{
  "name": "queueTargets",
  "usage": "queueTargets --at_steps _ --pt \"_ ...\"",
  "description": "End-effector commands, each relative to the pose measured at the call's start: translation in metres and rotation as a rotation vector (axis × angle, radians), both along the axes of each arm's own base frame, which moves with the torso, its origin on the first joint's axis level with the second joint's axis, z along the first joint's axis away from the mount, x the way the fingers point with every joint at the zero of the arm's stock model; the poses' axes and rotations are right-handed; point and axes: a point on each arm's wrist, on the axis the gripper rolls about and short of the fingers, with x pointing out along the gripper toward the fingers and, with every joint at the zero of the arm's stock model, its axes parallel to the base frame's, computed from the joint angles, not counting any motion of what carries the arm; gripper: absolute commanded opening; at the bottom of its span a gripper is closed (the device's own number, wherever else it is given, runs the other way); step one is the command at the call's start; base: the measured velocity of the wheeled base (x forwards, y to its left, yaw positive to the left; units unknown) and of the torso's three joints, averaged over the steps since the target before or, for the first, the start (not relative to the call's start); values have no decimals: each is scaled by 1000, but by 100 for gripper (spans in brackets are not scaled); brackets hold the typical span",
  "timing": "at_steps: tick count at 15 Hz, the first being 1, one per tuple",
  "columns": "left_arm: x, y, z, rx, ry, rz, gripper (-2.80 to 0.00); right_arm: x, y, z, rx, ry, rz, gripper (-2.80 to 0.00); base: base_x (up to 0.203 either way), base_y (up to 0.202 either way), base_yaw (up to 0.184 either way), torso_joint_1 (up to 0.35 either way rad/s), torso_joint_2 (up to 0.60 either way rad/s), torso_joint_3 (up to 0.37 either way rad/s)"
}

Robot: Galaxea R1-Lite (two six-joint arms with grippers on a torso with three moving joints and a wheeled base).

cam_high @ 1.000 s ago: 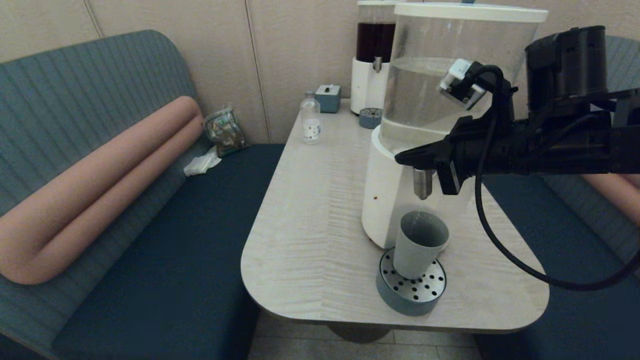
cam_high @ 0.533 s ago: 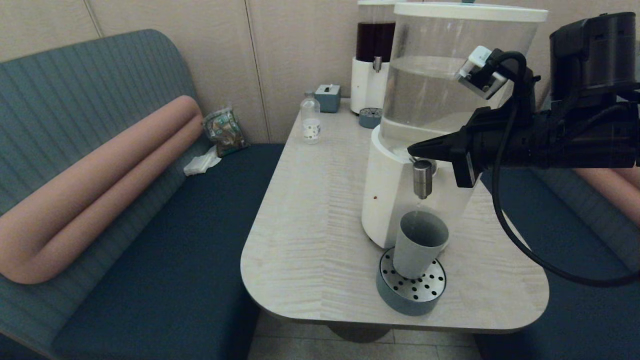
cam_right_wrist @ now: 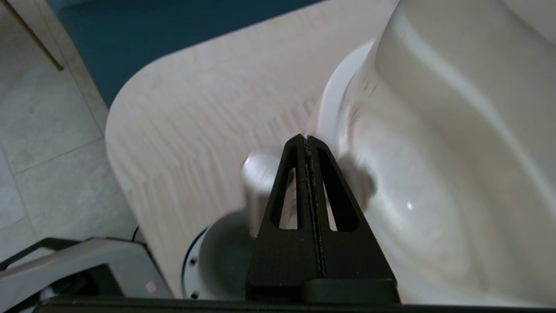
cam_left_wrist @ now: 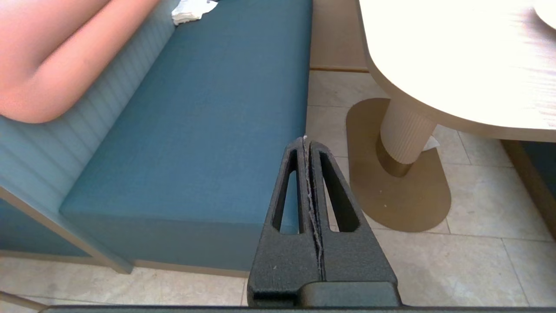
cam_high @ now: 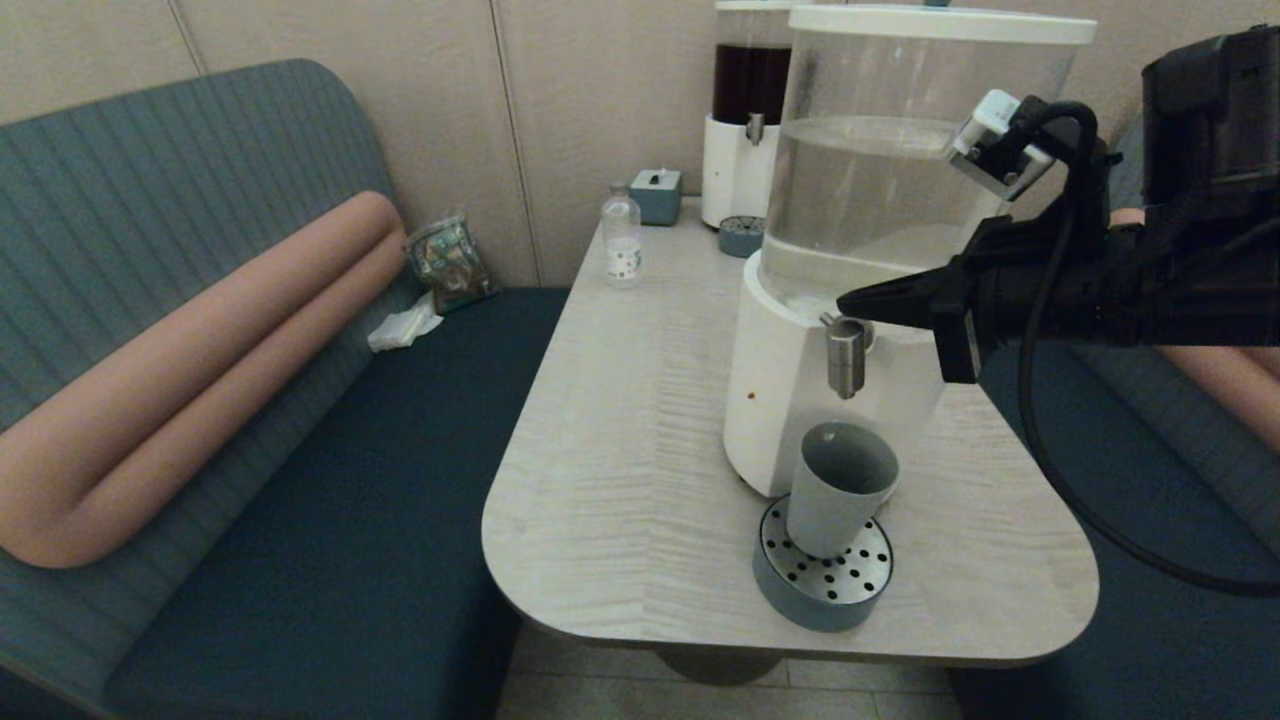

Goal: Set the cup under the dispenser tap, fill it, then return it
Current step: Turn on the faucet, then turn off the faucet

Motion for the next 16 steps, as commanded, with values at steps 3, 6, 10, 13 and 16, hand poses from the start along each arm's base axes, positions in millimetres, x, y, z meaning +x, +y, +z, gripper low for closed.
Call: queueTargets --at_steps 3,6,10,13,16 --pt "0 0 0 -1 2 0 -280 -21 -10 4 -2 -17 -13 -280 0 0 0 0 0 0" --pt "0 0 0 -1 2 0 -280 -22 0 5 -54 -42 -142 -280 0 0 0 0 0 0" --pt "0 0 0 -1 2 0 -280 -60 4 31 27 -102 -325 -280 0 0 0 0 0 0" --pt "0 0 0 -1 2 0 -280 -115 -29 63 244 -159 -451 -280 0 0 0 0 0 0" --pt "0 0 0 -1 2 0 -280 -173 -69 55 319 -205 -535 -280 0 0 0 0 0 0"
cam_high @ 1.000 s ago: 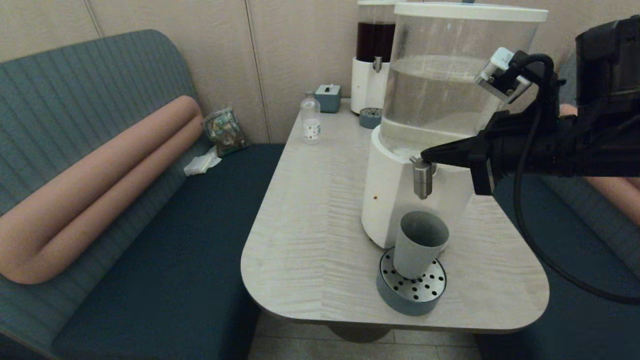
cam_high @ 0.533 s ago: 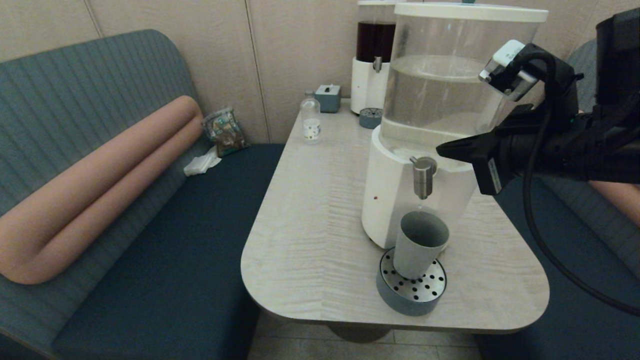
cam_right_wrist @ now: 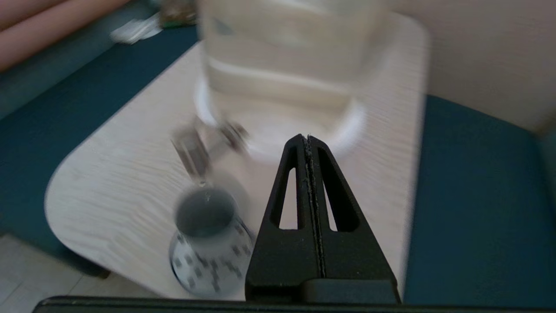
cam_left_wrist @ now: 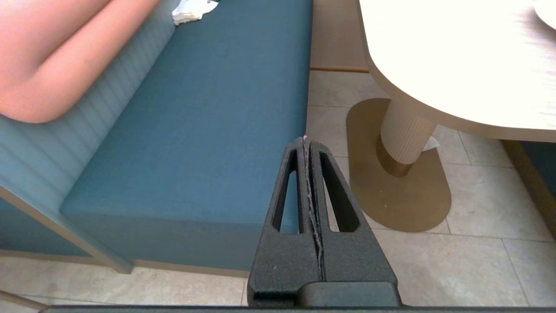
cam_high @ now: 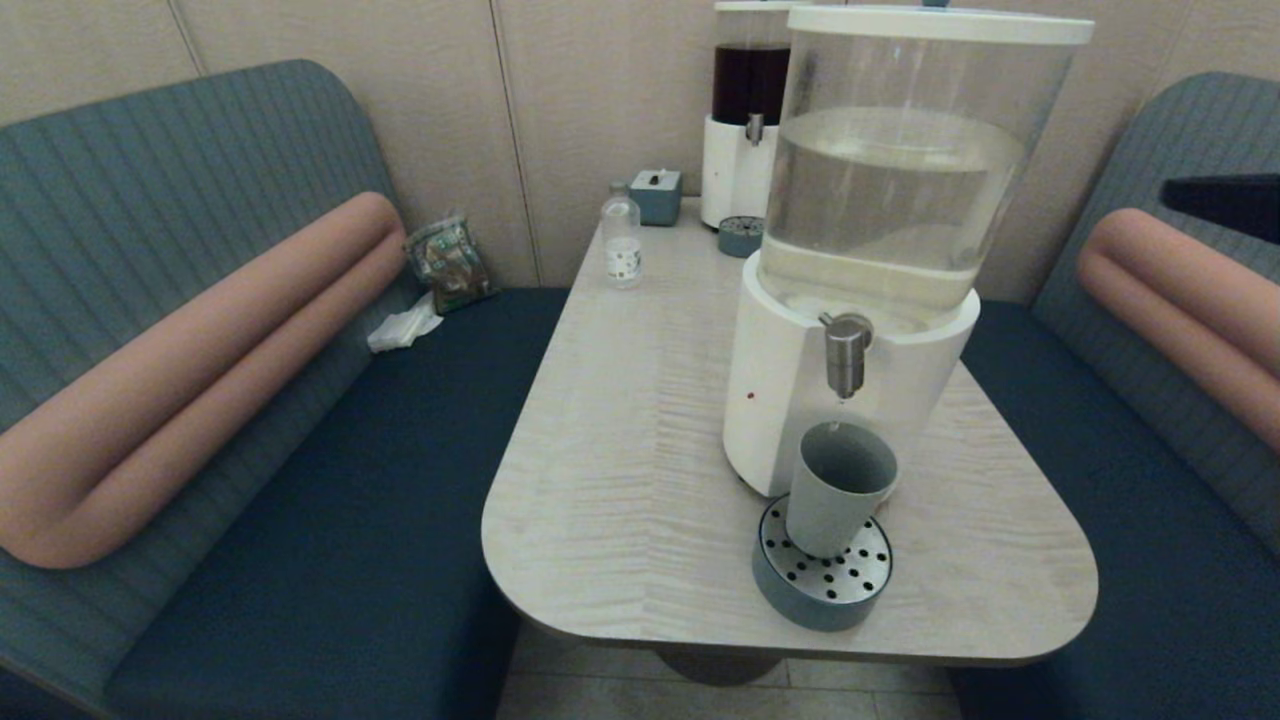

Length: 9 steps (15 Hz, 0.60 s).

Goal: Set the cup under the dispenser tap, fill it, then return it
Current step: Turn off the faucet

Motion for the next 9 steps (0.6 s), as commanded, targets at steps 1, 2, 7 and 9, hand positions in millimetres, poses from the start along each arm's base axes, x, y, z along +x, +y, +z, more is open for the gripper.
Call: queueTargets --at_steps 1,2,7,9 --pt "0 0 0 0 2 1 -280 -52 -34 -2 60 -89 -21 -280 0 0 0 0 0 0" --pt "0 0 0 0 2 1 -280 -70 -46 -13 73 -105 -32 -280 0 0 0 0 0 0" --pt "0 0 0 0 2 1 -280 -135 -89 -64 75 -205 -142 -280 0 0 0 0 0 0" --pt "0 0 0 0 2 1 -280 -148 -94 -68 57 -245 -300 -280 0 0 0 0 0 0"
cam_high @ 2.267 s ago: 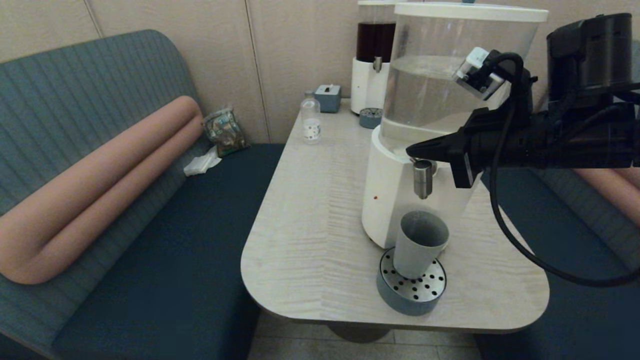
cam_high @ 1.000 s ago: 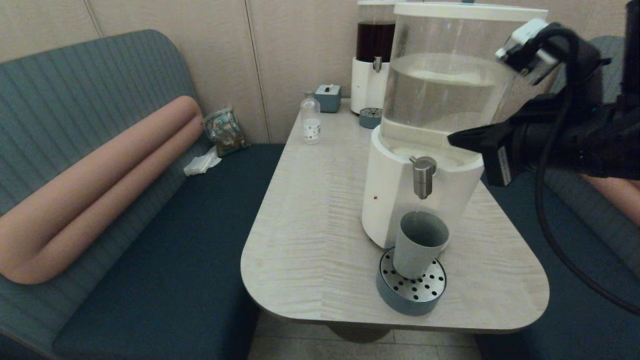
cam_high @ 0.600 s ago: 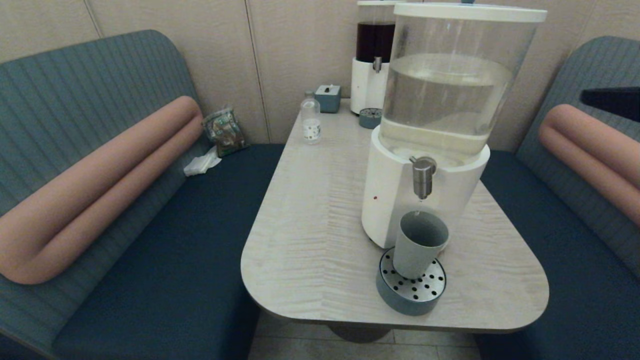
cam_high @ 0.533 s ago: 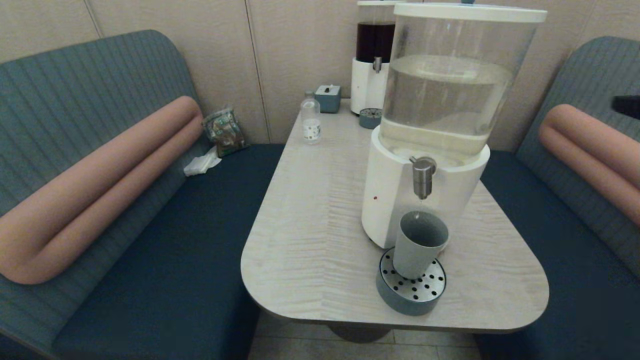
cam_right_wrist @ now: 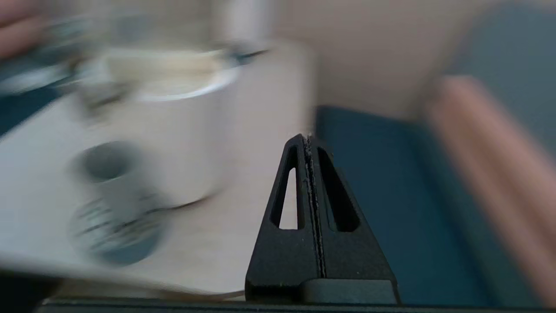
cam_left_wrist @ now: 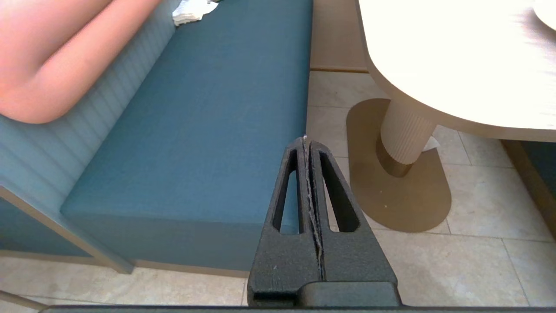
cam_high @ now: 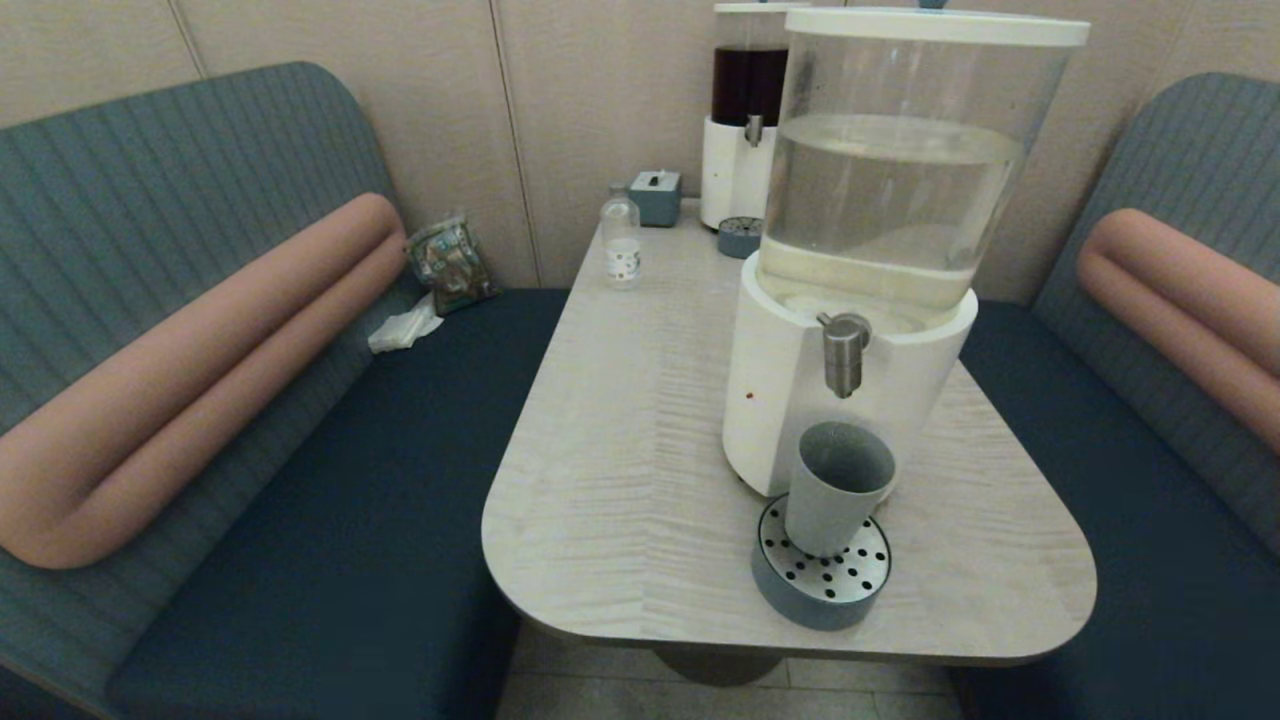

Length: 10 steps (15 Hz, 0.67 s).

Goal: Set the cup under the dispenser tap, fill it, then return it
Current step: Turn off the faucet

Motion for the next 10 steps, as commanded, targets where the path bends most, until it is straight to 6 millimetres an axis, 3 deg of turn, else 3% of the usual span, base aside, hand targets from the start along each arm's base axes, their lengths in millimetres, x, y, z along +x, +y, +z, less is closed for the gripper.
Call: queueTargets --at_steps 1,3,4,6,10 --pt "0 0 0 -1 1 2 -280 -29 -9 -6 31 -87 -110 -280 0 0 0 0 0 0" --pt "0 0 0 -1 1 1 -280 -53 -12 -18 43 -149 -203 -280 0 0 0 0 0 0" --pt "0 0 0 -1 1 1 -280 -56 -12 -28 56 -144 -237 -280 0 0 0 0 0 0" --pt "0 0 0 -1 1 1 -280 -51 -12 -36 126 -134 -332 -280 0 0 0 0 0 0" --pt "0 0 0 -1 1 1 -280 -53 -7 -35 91 -139 -372 -280 0 0 0 0 0 0"
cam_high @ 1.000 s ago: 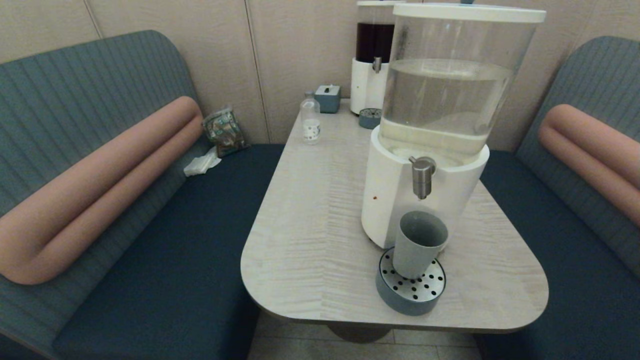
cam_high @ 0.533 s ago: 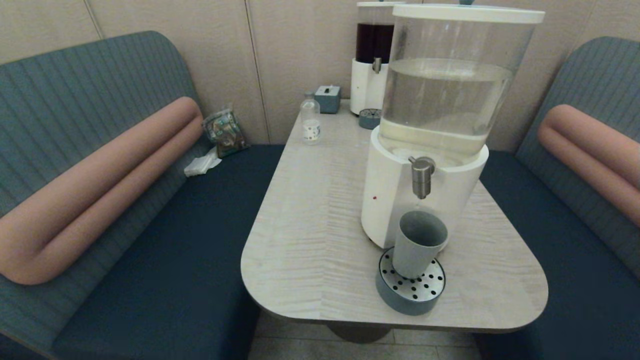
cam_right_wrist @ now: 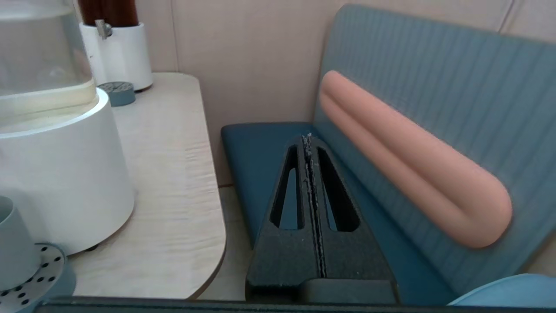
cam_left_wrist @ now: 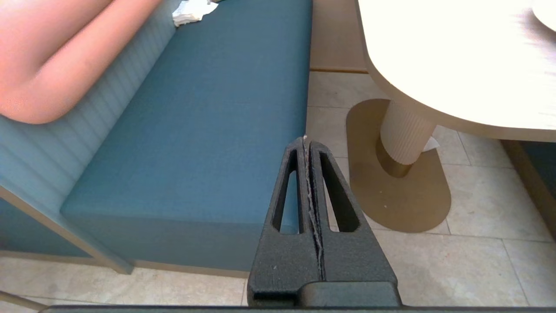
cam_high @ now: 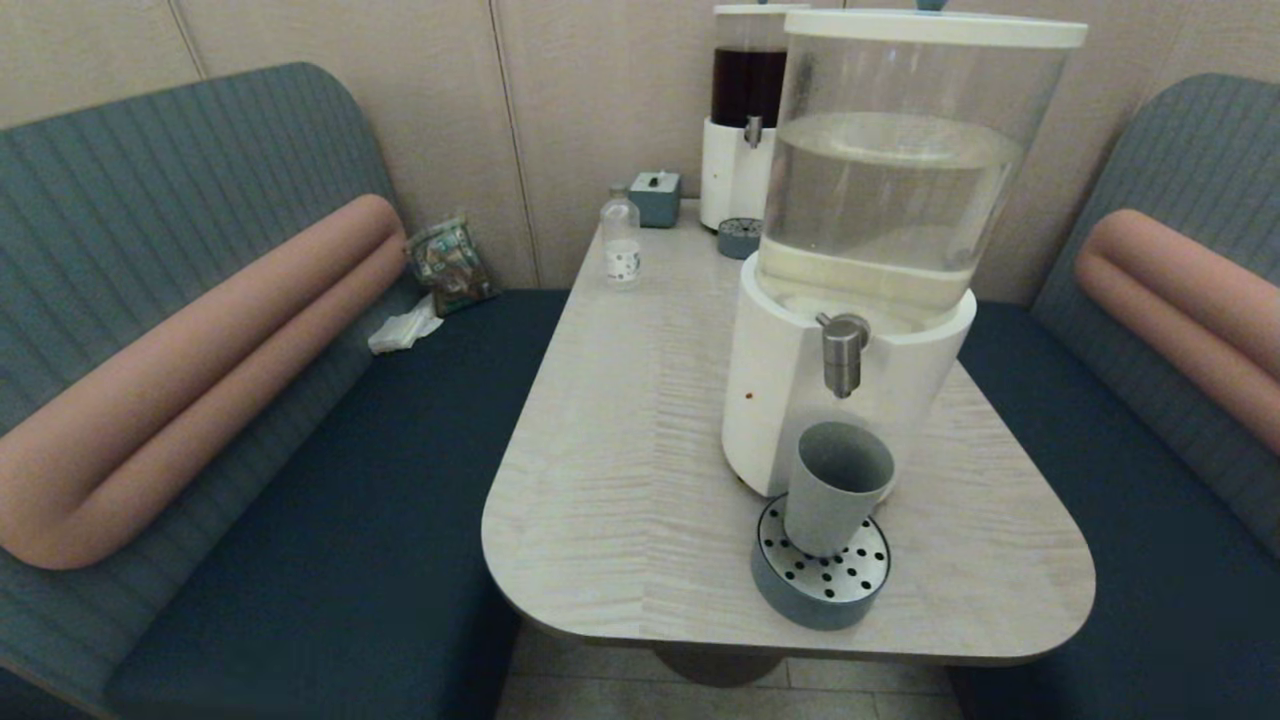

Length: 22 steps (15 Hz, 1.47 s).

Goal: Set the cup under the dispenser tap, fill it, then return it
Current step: Turn off the faucet

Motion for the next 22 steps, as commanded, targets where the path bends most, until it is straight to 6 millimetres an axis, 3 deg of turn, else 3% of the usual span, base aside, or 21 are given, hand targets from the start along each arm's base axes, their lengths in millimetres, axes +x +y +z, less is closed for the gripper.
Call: queueTargets --at_steps 1,4,6,11,13,17,19,22 --pt "0 0 0 0 2 1 -280 -1 4 0 -13 -3 -4 -280 0 0 0 0 0 0" --pt "0 0 0 0 2 1 -280 6 8 8 -37 3 85 -280 0 0 0 0 0 0" --pt "0 0 0 0 2 1 -280 23 12 31 -59 24 190 -280 0 0 0 0 0 0" --pt "0 0 0 0 2 1 -280 121 32 127 -21 122 550 -280 0 0 0 0 0 0" --pt "0 0 0 0 2 1 -280 170 49 148 16 232 719 -280 0 0 0 0 0 0" --pt "0 0 0 0 2 1 -280 252 97 155 106 480 893 -280 0 0 0 0 0 0" --pt "0 0 0 0 2 1 -280 287 128 146 119 588 907 -280 0 0 0 0 0 0" --pt "0 0 0 0 2 1 -280 296 175 131 72 636 953 -280 0 0 0 0 0 0"
